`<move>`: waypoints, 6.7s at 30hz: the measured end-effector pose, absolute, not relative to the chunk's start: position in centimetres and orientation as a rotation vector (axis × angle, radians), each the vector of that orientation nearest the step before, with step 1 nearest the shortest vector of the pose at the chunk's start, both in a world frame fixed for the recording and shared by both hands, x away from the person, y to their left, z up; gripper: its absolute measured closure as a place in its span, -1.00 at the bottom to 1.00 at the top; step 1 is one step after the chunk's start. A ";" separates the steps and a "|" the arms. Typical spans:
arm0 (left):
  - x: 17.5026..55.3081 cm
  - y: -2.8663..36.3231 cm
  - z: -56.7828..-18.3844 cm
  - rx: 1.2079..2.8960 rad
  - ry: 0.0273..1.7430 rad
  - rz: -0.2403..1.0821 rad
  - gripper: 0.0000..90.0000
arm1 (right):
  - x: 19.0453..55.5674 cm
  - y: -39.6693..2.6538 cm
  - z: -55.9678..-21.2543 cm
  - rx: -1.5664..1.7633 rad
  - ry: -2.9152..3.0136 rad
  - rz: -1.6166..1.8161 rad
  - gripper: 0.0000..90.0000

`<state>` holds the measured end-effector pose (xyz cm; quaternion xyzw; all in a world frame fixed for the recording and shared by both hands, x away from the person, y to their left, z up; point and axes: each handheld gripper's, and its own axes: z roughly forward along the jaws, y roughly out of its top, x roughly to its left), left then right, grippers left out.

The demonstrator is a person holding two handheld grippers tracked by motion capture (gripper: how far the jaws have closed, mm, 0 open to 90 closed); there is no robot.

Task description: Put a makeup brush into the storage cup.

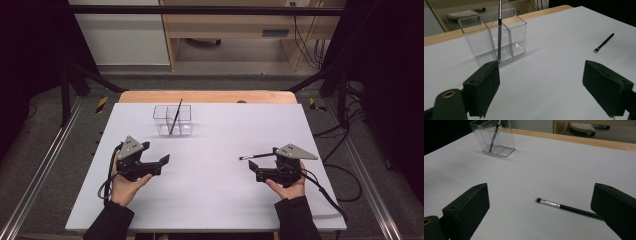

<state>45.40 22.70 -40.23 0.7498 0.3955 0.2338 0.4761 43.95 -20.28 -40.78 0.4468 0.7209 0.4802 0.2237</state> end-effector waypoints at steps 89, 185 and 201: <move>44.6 25.2 -42.8 1.873 1.035 0.580 -0.70 | 52.5 -19.1 -47.8 1.355 2.229 0.877 -0.08; 44.6 24.9 -42.8 1.900 1.017 0.558 -0.70 | 53.4 -18.5 -45.1 1.436 2.502 0.554 0.88; 44.6 24.8 -42.8 1.898 1.016 0.556 -0.70 | 51.9 -18.7 -42.8 1.400 2.454 0.751 0.87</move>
